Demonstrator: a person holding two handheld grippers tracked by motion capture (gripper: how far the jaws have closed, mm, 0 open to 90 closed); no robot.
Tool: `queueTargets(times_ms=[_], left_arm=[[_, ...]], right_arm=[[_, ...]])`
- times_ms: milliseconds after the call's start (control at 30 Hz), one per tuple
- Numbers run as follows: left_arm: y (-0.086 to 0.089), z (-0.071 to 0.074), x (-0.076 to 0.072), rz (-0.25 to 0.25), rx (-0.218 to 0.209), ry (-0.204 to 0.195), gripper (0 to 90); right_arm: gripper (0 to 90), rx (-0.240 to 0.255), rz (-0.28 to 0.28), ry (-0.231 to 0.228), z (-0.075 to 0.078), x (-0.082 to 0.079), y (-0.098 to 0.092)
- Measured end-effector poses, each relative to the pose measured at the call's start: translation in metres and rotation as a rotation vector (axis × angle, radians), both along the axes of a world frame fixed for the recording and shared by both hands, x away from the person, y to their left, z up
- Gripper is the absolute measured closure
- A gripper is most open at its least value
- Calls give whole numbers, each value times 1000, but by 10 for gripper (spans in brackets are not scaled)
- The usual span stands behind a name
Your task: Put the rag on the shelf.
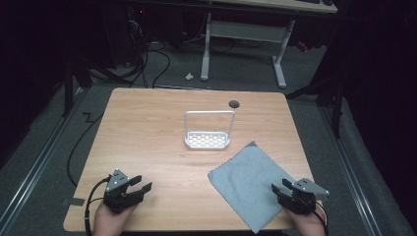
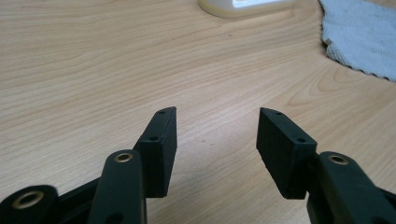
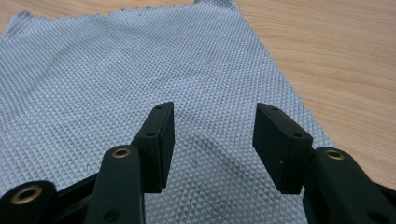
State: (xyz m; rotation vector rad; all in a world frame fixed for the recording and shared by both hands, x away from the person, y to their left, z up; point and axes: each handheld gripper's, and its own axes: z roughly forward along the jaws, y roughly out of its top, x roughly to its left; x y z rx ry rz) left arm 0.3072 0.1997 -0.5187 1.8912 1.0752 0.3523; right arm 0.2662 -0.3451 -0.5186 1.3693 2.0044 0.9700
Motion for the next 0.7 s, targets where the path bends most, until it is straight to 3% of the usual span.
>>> queueTargets(times_ms=[400,500,633,700], left_arm=[[1,1,-2,-9,-15,-2,489],[1,0,-2,-13,-25,7,489],[0,-1,-2,-21,-32,20,482],[0,-1,-2,-23,-28,19,484]], right_arm=[[504,5,27,-6,1,-1,4],[614,-9,71,8,1,-8,11],[891,-65,90,12,3,-15,20],[900,-72,96,36,2,-14,21]])
